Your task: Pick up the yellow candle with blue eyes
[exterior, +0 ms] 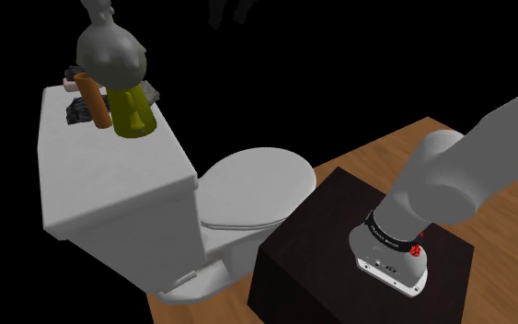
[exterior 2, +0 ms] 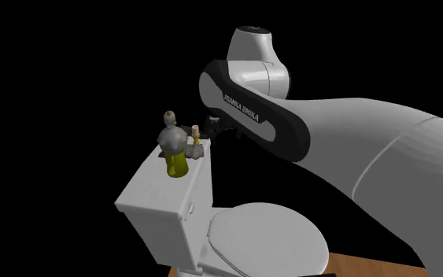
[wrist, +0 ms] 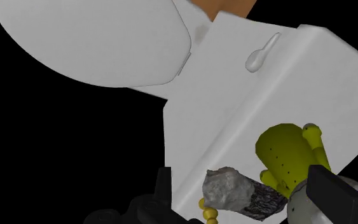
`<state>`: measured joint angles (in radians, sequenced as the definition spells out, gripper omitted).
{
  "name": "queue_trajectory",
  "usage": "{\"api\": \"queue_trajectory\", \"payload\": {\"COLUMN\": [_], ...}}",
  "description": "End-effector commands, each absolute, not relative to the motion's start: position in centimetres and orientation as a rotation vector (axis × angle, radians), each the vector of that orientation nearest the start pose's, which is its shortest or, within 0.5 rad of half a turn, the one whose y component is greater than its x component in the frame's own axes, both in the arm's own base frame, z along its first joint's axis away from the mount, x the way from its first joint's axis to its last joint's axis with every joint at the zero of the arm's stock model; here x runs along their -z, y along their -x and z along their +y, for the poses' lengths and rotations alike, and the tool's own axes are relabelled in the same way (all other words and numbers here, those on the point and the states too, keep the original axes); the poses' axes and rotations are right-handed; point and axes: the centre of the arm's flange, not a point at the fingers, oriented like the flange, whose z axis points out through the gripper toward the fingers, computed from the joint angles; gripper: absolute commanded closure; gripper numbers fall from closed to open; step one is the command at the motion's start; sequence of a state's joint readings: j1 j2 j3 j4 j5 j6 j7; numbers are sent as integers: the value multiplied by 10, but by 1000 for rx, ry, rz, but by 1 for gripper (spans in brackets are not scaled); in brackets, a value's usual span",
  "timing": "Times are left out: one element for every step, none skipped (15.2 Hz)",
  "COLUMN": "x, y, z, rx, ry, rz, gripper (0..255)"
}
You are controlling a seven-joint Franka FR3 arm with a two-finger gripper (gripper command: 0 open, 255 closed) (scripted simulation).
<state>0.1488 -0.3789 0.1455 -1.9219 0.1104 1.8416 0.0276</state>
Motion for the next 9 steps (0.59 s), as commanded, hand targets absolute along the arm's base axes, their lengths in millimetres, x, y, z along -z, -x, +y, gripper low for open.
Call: {"api": "queue_trajectory", "payload": {"x": [-678,-681,-683,-686,-689,-692,-695,-698,-701], "y": [-446,-453,-458,-464,-469,-475,-480,-484,-489], "z": [172,182,192,203,213,224,234,245,256], "rx": [450,461,471,481,491,501,511,521,531], "ry": [2971,2963,2955,2947,2939,2930,2921,2912,2902], "rz": [-438,-467,-497,-527,-557,-586,-616,-645,-675], "gripper": [0,0,0,0,0,0,0,0,0]}}
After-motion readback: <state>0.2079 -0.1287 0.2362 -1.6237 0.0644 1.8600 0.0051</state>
